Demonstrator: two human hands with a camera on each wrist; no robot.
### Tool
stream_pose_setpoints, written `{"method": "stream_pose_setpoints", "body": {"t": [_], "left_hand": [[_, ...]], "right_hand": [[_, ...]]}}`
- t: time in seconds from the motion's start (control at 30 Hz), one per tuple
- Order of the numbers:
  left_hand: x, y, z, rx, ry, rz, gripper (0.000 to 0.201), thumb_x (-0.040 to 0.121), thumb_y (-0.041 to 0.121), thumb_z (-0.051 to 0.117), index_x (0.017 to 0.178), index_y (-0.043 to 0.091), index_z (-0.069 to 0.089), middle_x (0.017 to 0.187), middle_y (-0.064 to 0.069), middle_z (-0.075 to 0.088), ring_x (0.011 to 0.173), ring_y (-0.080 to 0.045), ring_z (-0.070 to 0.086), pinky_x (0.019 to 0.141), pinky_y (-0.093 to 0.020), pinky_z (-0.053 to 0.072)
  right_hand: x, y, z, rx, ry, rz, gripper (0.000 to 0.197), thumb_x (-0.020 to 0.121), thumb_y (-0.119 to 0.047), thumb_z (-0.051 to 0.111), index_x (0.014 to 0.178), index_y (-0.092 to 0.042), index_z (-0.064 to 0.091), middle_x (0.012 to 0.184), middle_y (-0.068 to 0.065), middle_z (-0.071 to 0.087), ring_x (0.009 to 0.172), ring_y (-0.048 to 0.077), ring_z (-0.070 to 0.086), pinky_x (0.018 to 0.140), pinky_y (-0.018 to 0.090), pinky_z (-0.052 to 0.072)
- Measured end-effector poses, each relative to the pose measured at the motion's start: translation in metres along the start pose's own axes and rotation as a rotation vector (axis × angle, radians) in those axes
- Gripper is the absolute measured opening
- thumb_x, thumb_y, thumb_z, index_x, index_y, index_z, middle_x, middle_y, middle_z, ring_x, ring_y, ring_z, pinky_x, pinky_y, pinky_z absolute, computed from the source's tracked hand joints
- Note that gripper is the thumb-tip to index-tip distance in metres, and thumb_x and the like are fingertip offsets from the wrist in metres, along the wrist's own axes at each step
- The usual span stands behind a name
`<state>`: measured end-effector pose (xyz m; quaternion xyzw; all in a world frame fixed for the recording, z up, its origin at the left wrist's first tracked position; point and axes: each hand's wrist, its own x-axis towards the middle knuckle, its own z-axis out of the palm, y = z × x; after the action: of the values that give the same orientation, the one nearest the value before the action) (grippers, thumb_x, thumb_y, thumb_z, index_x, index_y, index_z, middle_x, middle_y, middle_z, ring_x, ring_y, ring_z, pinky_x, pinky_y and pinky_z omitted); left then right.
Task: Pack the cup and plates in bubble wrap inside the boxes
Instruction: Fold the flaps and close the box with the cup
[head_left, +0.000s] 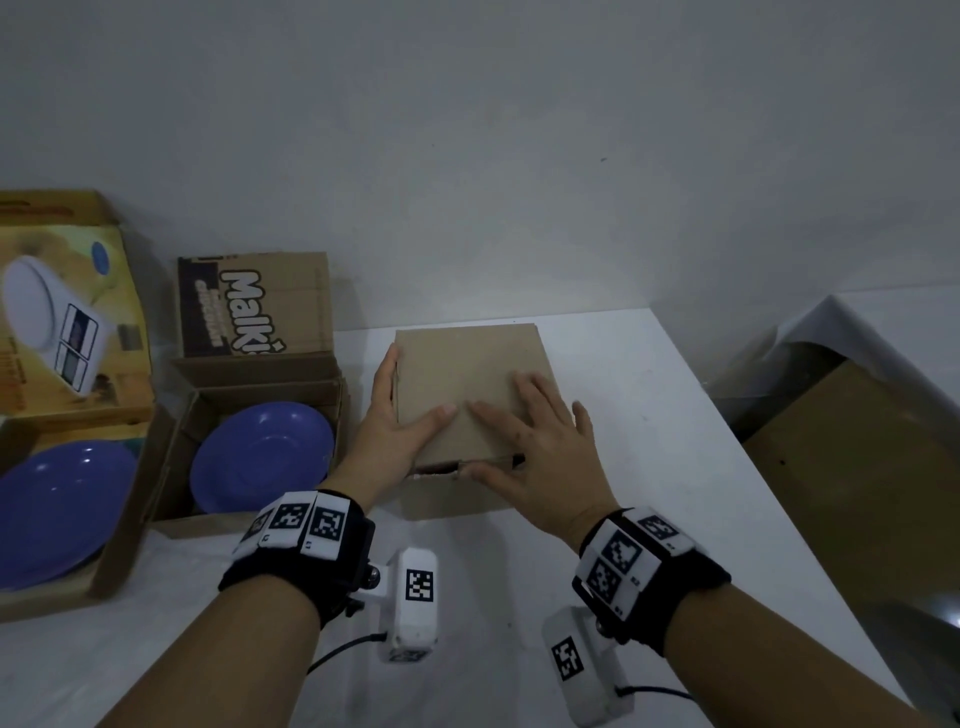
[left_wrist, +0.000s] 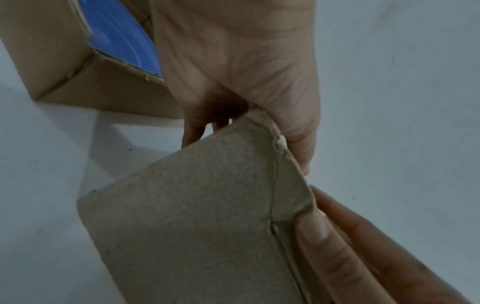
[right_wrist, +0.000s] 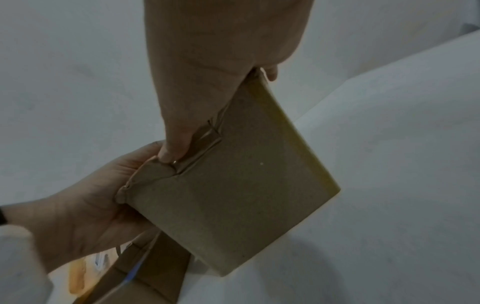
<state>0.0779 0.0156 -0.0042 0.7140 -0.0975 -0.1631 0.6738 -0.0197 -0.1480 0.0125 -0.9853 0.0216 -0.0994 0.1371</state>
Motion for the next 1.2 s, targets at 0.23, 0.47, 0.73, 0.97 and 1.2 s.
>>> {"method": "stream_pose_setpoints", "body": {"t": [0.23,0.47,0.73,0.97,1.2], "left_hand": [[0.002,-0.003,0.002,-0.011,0.005,0.003,0.088,0.082,0.019,0.069,0.146,0.042,0.012,0.135,0.013,0.04,0.105,0.008,0.05,0.073,-0.013,0.052],[0.004,-0.004,0.001,0.003,0.017,-0.017,0.087,0.081,0.027,0.072,0.142,0.052,0.015,0.125,0.014,0.047,0.106,-0.001,0.055,0.078,-0.024,0.053],[0.007,0.002,0.004,0.04,0.015,-0.029,0.086,0.082,0.027,0.07,0.144,0.049,0.014,0.117,0.027,0.045,0.107,-0.003,0.055,0.087,-0.031,0.052],[0.005,0.006,0.007,0.073,0.047,-0.019,0.087,0.082,0.028,0.07,0.145,0.047,0.015,0.117,0.031,0.043,0.101,0.006,0.054,0.077,-0.015,0.05],[-0.028,0.009,-0.04,0.367,0.187,0.018,0.042,0.093,0.043,0.05,0.132,0.028,0.051,0.13,0.006,0.056,0.12,-0.01,0.05,0.1,-0.029,0.041]], "right_hand": [[0.008,0.017,-0.005,0.128,0.002,-0.07,0.069,0.07,-0.075,0.044,0.129,-0.041,0.053,0.14,0.004,0.043,0.127,0.025,0.035,0.099,0.046,0.043],[0.0,0.019,0.001,-0.09,0.02,-0.18,0.069,0.084,-0.071,0.034,0.143,-0.035,0.037,0.148,0.014,0.035,0.137,0.032,0.028,0.104,0.051,0.035],[0.006,0.02,0.012,-0.162,0.004,-0.157,0.071,0.081,-0.067,0.043,0.142,-0.031,0.036,0.15,0.018,0.034,0.138,0.04,0.03,0.105,0.059,0.034],[0.005,0.024,0.009,-0.142,-0.011,-0.189,0.059,0.089,-0.06,0.041,0.14,-0.029,0.042,0.149,0.015,0.036,0.139,0.035,0.03,0.105,0.058,0.034],[0.01,0.0,-0.011,-0.069,0.033,-0.128,0.067,0.088,-0.072,0.019,0.13,-0.03,0.049,0.136,0.006,0.049,0.131,0.027,0.04,0.111,0.062,0.012]]}}
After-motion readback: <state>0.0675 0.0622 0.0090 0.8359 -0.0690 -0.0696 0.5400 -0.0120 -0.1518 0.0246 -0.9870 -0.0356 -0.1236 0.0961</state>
